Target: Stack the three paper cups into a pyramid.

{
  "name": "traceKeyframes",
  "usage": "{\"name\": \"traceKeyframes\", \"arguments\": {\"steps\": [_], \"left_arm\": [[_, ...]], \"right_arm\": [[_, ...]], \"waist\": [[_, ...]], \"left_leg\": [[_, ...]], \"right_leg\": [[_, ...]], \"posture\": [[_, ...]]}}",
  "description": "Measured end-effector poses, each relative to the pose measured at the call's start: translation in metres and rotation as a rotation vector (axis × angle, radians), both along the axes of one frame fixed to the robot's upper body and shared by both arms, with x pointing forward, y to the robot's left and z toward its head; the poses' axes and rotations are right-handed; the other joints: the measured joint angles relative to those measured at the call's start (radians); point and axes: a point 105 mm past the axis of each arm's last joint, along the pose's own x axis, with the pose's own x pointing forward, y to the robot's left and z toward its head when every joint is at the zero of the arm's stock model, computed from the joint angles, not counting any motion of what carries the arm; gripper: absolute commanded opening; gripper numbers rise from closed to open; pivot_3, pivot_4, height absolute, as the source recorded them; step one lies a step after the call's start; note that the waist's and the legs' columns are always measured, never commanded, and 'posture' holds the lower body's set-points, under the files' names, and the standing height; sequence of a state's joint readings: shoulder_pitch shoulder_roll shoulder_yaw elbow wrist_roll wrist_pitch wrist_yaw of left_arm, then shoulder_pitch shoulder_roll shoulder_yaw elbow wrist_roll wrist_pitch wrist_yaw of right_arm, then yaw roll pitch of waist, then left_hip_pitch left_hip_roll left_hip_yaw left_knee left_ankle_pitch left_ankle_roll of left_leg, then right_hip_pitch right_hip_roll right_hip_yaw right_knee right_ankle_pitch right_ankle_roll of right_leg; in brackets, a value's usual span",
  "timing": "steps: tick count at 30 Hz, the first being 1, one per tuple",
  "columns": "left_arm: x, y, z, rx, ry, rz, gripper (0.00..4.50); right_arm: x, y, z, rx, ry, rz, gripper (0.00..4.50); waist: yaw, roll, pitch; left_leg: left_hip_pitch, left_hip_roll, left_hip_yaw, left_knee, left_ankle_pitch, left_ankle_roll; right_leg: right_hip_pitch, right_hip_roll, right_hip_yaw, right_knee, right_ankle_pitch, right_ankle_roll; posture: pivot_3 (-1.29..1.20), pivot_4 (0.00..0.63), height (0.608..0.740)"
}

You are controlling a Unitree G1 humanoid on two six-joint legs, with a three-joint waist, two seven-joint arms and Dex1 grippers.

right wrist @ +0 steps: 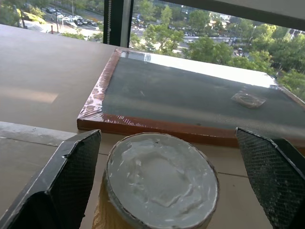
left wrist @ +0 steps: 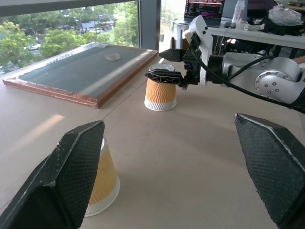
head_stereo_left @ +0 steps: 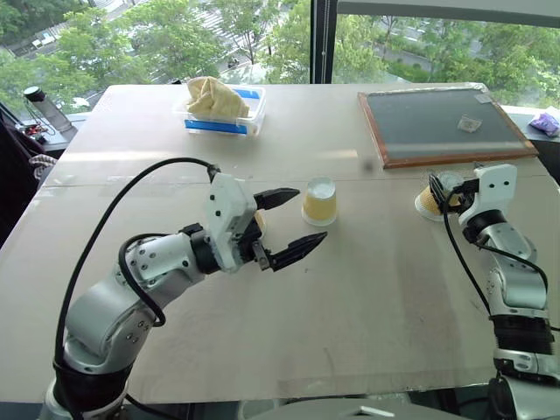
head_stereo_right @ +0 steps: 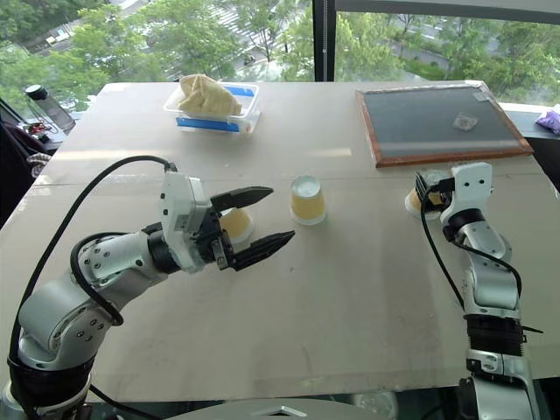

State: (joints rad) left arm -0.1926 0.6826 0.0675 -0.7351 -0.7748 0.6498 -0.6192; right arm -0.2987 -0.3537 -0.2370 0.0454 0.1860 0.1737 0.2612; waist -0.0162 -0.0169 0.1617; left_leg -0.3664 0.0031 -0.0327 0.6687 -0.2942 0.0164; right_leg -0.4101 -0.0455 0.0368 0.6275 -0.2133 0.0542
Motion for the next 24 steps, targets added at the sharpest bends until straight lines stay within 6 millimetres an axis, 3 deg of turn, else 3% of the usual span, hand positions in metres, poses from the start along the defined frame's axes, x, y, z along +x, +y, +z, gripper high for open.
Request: {"name": "traceKeyframes", "arguments": {"steps": [8,11,15,20,24], "left_arm": [[0.000,-0.002,0.005,0.023,-0.018,-0.024,4.50],[0.000,-0.002,0.005,0.025,-0.016,-0.024,4.50],[0.001,-0.002,0.005,0.024,-0.017,-0.016,4.50],[0.003,0.006,-0.006,0.051,0.009,0.041,4.50],[0.006,0.021,-0.021,0.082,0.039,0.134,4.50]], "right_arm": [[0.002,-0.002,-0.014,0.156,0.064,-0.025,4.46],[0.001,-0.003,-0.014,0.162,0.063,-0.027,3.77],[0.002,-0.002,-0.014,0.157,0.061,-0.019,2.03],[0.003,0.019,-0.014,0.135,0.065,0.078,2.03],[0.003,0.057,-0.010,0.147,0.064,0.236,2.03]], "waist": [[0.002,0.000,0.000],[0.001,0.000,0.000],[0.000,0.000,0.000],[-0.004,0.000,0.000],[-0.005,0.001,0.000]], "left_leg": [[0.000,0.000,0.000,0.000,0.000,0.000],[0.000,0.000,0.000,0.000,0.000,0.000],[0.000,0.000,0.000,0.000,0.000,0.000],[0.001,0.000,0.000,0.000,0.000,0.000],[0.000,0.001,0.000,0.000,0.000,0.000]], "right_leg": [[0.000,0.000,0.000,0.000,0.000,0.000],[0.000,0.000,0.001,0.000,0.000,0.000],[0.000,0.000,0.001,0.000,0.000,0.000],[0.000,0.000,0.001,0.000,0.000,0.000],[-0.001,0.001,0.001,0.000,0.000,0.000]], "posture": [[0.00,0.150,0.740],[0.00,0.150,0.740],[0.00,0.150,0.740],[0.00,0.150,0.740],[0.00,0.150,0.740]]}}
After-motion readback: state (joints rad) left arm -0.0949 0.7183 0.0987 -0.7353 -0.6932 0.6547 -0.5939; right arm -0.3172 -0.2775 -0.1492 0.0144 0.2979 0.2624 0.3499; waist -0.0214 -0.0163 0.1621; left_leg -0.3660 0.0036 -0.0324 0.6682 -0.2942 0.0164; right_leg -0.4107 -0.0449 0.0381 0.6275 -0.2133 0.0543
